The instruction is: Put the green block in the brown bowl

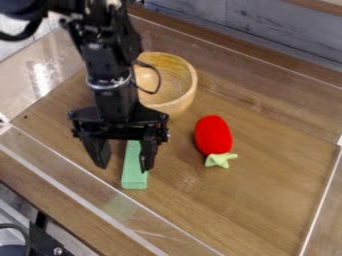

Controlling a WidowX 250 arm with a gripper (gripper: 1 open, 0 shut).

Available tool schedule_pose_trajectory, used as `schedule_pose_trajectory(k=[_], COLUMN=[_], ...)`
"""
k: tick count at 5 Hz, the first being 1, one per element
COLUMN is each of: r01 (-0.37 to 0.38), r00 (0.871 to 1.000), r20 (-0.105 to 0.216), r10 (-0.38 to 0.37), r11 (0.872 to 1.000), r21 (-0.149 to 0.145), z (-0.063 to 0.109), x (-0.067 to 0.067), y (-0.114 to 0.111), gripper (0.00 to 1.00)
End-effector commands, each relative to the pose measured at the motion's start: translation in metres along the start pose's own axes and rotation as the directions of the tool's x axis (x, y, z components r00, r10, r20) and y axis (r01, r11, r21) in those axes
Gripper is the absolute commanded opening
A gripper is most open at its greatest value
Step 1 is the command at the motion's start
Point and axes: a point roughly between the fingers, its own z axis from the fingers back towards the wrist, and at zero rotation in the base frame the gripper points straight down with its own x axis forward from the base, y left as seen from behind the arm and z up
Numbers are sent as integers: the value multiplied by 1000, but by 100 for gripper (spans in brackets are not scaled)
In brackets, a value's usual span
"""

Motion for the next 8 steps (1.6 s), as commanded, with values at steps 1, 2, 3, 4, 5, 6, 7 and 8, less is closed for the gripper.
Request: schedule_pose_trajectory(k=[1, 2, 3, 4, 5, 6, 7, 8], r01=[-23, -36, -48, -56, -57, -58, -60, -61], r00=[999, 997, 995, 993, 992, 991, 991, 991], r20=[48, 73, 91, 103, 112, 117, 120, 122], r10=[24, 37, 50, 57, 58, 58, 59, 59], r11=[1000, 999, 999, 998, 998, 998, 998, 998], r21=[-19, -22, -20, -13, -7, -1, 4, 10], z=[-4, -10, -16, -21, -23, -24, -25, -26], x=[8, 12, 15, 16, 16, 15, 15, 14], y=[1, 1, 1, -1, -3, -5, -8, -9], gripper=[100, 100, 100, 100, 100, 100, 100, 100])
